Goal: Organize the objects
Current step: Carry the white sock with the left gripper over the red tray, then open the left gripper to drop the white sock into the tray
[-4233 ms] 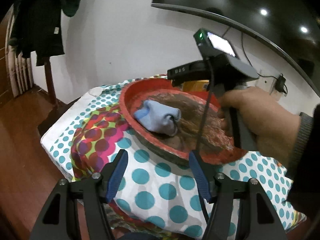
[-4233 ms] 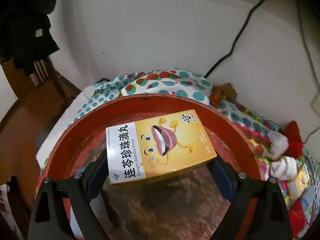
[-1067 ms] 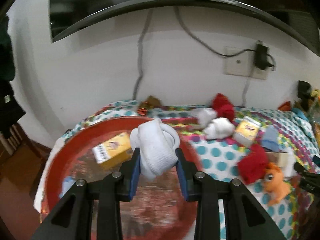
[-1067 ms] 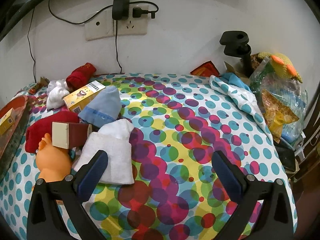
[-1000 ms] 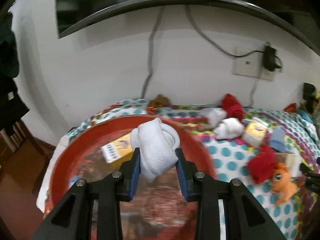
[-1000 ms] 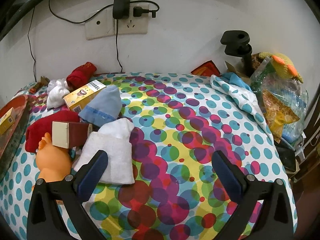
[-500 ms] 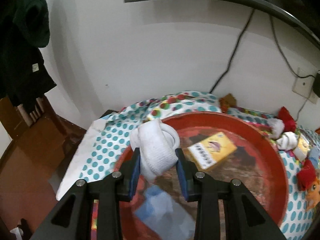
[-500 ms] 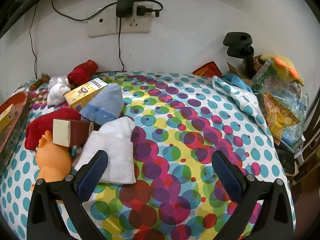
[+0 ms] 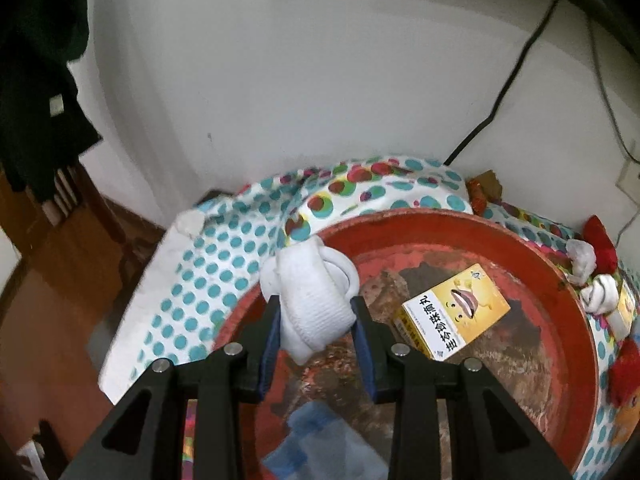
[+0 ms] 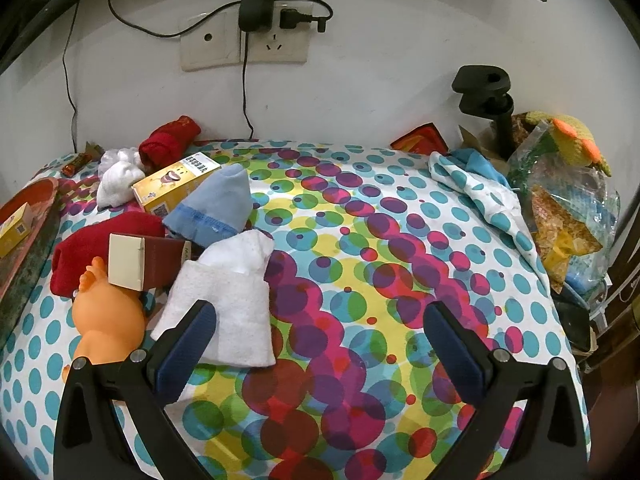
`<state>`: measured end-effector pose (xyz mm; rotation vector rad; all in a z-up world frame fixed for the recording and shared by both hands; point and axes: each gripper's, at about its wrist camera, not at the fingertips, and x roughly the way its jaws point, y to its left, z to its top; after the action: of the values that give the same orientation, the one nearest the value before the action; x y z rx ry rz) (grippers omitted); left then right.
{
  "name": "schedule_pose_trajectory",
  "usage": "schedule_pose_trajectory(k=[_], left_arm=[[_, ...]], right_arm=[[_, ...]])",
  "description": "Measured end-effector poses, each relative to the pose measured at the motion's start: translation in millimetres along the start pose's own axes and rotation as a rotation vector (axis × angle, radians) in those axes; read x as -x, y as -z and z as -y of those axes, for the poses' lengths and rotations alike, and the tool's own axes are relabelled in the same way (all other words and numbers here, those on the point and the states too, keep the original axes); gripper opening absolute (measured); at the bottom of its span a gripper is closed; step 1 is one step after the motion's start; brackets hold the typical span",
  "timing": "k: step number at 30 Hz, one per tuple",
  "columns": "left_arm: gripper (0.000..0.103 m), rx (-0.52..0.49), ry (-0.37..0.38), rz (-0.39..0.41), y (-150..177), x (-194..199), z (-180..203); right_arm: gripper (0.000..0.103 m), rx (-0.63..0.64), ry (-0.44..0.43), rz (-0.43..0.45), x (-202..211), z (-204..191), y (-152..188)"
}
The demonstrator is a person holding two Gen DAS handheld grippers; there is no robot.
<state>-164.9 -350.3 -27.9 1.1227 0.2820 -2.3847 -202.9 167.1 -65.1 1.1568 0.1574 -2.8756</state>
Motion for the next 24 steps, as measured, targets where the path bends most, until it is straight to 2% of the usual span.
schedule_pose_trajectory(k=[3,6,8,14,18,20,22,23,24], left_arm=[[0.034,-0.021,-0.019,-0.009,0.4,-11.3,7.9],[0.034,0.002,0.005,-0.033,1.5,-20.8,9.0],[0.036,0.002,-0.015,-0.045,1.4,-26.6,10.4],[0.039,0.01,-0.012,-0.099,-0.2,-42.1,11.0],[0.039,0.019,0.005,-0.027,-3.2,-23.9,6.0],[0.04,0.022,0.037,-0.002,-7.4,-11.6,2.3],[0.04,0.055,0.11,0.012,-12.9,5.5,-5.5],[0.04,0.086,0.158,0.027,-14.6,19.3,-11.4],[0.04,0.127,0.236,0.088,-12.2,45.6,-20.0]], right_arm=[[0.103,0.005,0.002,0.0,-0.4,-1.4,-0.1],[0.103,0.012,0.0,-0.002,-0.7,-2.3,0.2],[0.103,0.014,0.003,0.0,-0.2,-2.6,0.2],[0.103,0.032,0.017,0.0,-0.5,-5.5,-0.3],[0.103,0.045,0.014,-0.007,-1.9,-7.3,-0.2],[0.103,0.05,0.02,-0.014,-3.4,-8.3,-0.2],[0.103,0.055,0.026,-0.012,-3.0,-8.9,-0.1],[0.103,0.057,0.028,-0.011,-3.0,-9.2,0.2],[0.103,0.059,0.027,-0.011,-3.3,-9.6,0.0]])
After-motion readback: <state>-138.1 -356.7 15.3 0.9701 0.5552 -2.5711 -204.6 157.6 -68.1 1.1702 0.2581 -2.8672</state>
